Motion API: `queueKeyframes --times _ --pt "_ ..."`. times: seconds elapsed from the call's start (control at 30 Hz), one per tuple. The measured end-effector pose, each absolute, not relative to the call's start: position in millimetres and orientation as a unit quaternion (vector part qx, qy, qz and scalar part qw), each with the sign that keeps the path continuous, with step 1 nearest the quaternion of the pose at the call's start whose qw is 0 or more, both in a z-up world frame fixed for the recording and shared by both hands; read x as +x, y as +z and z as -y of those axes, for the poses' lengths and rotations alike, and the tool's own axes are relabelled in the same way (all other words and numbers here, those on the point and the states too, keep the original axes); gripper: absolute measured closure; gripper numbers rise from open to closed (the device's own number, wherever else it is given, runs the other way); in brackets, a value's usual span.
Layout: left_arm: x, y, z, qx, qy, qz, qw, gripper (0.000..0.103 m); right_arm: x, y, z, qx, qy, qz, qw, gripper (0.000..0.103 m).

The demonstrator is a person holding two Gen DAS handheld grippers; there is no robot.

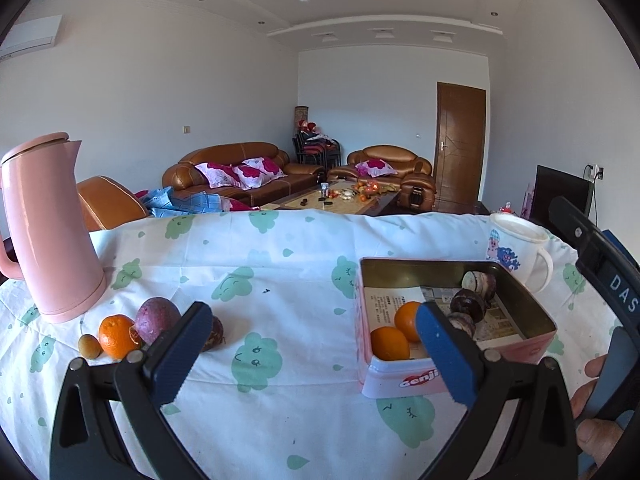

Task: Organize fruits
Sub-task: 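Move both tools back toward the remaining fruits beside the pink kettle, then grasp a small yellow-brown fruit with the left tool while the right grasps a dark brown fruit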

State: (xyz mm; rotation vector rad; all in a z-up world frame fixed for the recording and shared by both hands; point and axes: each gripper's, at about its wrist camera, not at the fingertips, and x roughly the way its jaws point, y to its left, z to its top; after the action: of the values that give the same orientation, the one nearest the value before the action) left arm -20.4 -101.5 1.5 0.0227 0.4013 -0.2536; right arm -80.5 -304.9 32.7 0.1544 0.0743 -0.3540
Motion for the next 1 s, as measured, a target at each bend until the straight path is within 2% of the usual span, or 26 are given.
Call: queueKeyframes --times 0.27,0.53,0.8,1.0 --pt "-14 2 60 0.029 -0.099 -0.180 0.978 0.000 -66 29 275 0.078 -0.151 -0.075 0.983 0.001" --pt "8 1 1 0.105 -0.028 -0.177 0.978 0.000 -38 26 216 0.062 -0.077 -0.110 0.989 0.001" --pt "39 -8 -76 0.067 -0.008 -0.244 0.968 0.000 -3 17 156 0.033 0.007 -0.170 0.985 0.001" --pt "50 -18 -120 0.051 -0.042 -0.293 0.954 0.000 31 0 115 -0.010 0.084 -0.258 0.963 0.003"
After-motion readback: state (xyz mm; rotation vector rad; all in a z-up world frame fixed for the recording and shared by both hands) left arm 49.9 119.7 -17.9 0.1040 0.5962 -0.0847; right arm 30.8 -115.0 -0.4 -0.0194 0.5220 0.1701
